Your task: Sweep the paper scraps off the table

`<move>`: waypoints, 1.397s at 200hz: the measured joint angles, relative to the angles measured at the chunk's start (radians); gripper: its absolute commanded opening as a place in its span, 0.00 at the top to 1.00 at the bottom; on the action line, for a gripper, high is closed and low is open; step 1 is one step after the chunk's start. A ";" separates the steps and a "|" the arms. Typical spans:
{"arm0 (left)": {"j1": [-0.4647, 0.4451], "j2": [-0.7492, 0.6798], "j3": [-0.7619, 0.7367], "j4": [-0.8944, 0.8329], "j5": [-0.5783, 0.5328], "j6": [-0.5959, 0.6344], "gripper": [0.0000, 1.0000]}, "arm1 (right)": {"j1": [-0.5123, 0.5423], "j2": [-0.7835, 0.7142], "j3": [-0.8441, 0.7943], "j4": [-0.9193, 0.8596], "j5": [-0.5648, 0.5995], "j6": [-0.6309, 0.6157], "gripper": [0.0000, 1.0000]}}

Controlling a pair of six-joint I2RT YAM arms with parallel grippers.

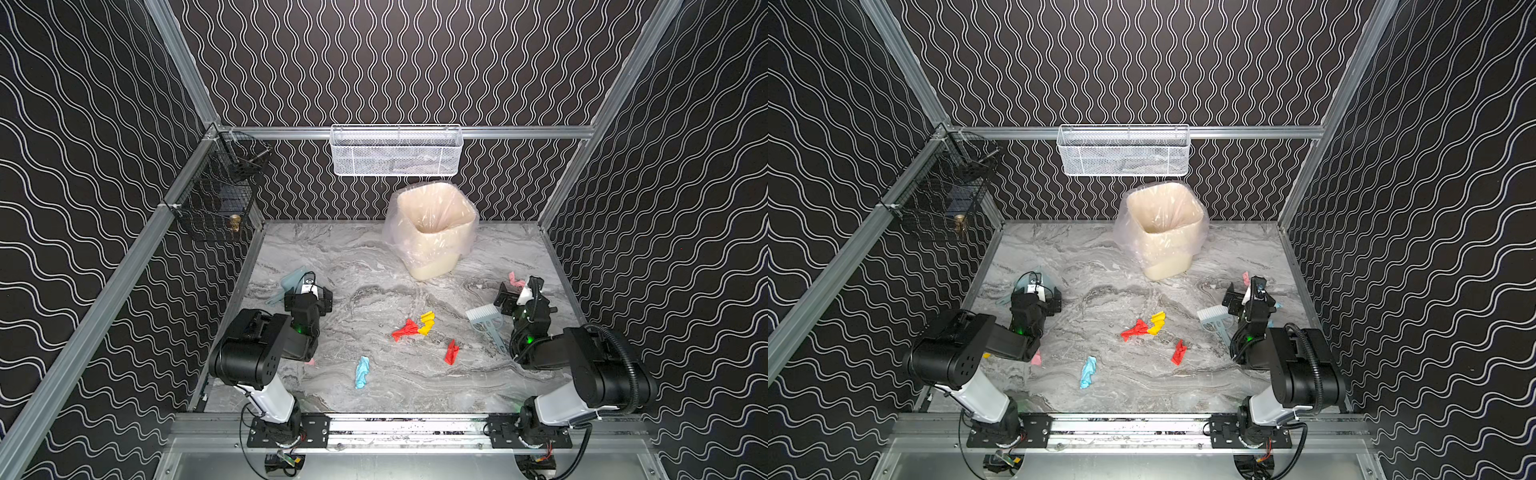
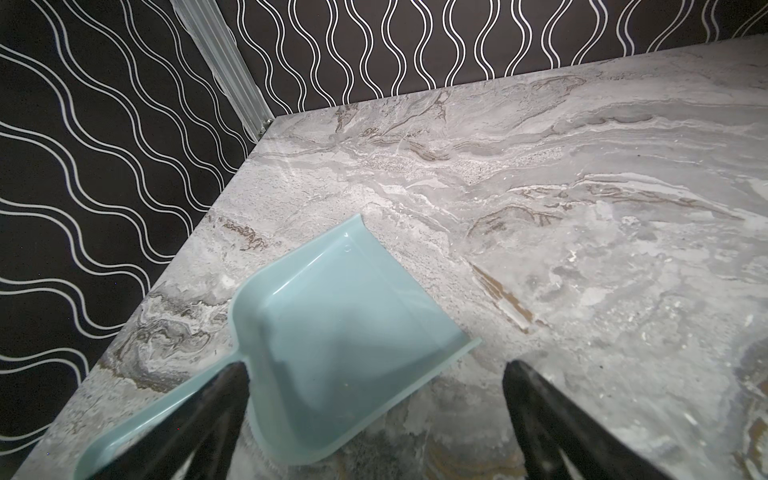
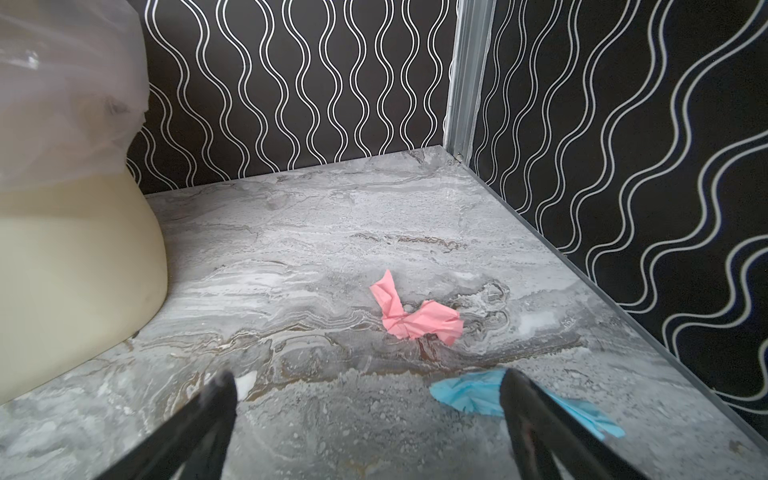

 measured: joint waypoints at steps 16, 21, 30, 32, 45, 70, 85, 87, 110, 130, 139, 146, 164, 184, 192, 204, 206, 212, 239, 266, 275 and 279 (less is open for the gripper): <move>0.000 0.000 0.000 0.000 0.000 0.000 0.01 | 0.000 0.000 0.000 0.000 0.000 0.000 0.00; 0.000 0.000 0.000 0.000 0.000 0.000 0.01 | 0.000 0.000 0.000 0.000 0.000 0.000 0.00; 0.000 0.000 0.000 0.000 0.000 0.000 0.01 | 0.000 0.000 0.000 0.001 0.000 0.000 0.00; 0.000 0.000 0.000 0.000 0.000 0.000 0.01 | 0.000 0.000 0.000 0.001 0.000 0.000 0.00; 0.000 0.000 0.000 0.000 0.000 0.000 0.01 | 0.000 0.000 0.000 0.002 0.000 0.000 0.00; 0.000 0.000 0.000 0.000 0.000 0.000 0.01 | 0.000 0.000 0.000 0.003 0.000 0.000 0.00; -0.001 -0.003 -0.001 0.000 0.000 0.000 0.01 | 0.000 0.000 0.000 0.003 0.000 0.000 0.00; -0.002 -0.004 -0.002 0.000 -0.001 0.000 0.01 | 0.000 0.000 0.000 0.003 0.000 0.000 0.00; -0.024 -0.023 -0.031 0.026 -0.019 0.006 0.01 | 0.007 -0.043 0.013 -0.040 0.004 -0.007 0.00; -0.033 -0.023 -0.041 0.040 -0.024 0.019 0.01 | 0.013 -0.130 0.105 -0.175 0.008 -0.008 0.00; -0.034 -0.023 -0.041 0.049 -0.028 0.024 0.01 | 0.014 -0.161 0.152 -0.237 0.008 -0.007 0.00; -0.036 -0.023 -0.041 0.055 -0.029 0.024 0.01 | 0.016 -0.183 0.185 -0.286 0.008 -0.006 0.00; -0.039 -0.023 -0.041 0.060 -0.030 0.026 0.01 | 0.018 -0.225 0.225 -0.390 0.006 -0.006 0.00; -0.036 -0.027 -0.039 0.058 -0.028 0.026 0.01 | 0.018 -0.268 0.252 -0.500 -0.004 -0.006 0.00; -0.035 -0.040 -0.035 0.044 -0.028 0.027 0.01 | 0.018 -0.285 0.260 -0.535 -0.009 -0.005 0.00; -0.035 -0.097 0.011 -0.060 -0.029 0.029 0.02 | 0.018 -0.308 0.268 -0.574 -0.022 0.000 0.00; -0.035 -0.105 0.019 -0.076 -0.028 0.029 0.02 | 0.018 -0.312 0.269 -0.579 -0.024 0.002 0.00; -0.035 -0.141 0.055 -0.122 -0.024 0.030 0.01 | 0.018 -0.322 0.273 -0.595 -0.027 0.002 0.00; -0.038 -0.217 0.120 -0.222 -0.015 0.033 0.01 | 0.018 -0.349 0.312 -0.665 -0.057 0.012 0.00; -0.045 -0.270 0.191 -0.412 -0.001 0.024 0.01 | 0.018 -0.354 0.406 -0.733 -0.093 0.021 0.00; -0.046 -0.288 0.224 -0.472 0.006 0.013 0.01 | 0.018 -0.342 0.460 -0.763 -0.115 0.032 0.00; -0.047 -0.299 0.241 -0.502 0.010 0.001 0.01 | 0.018 -0.333 0.485 -0.778 -0.126 0.037 0.00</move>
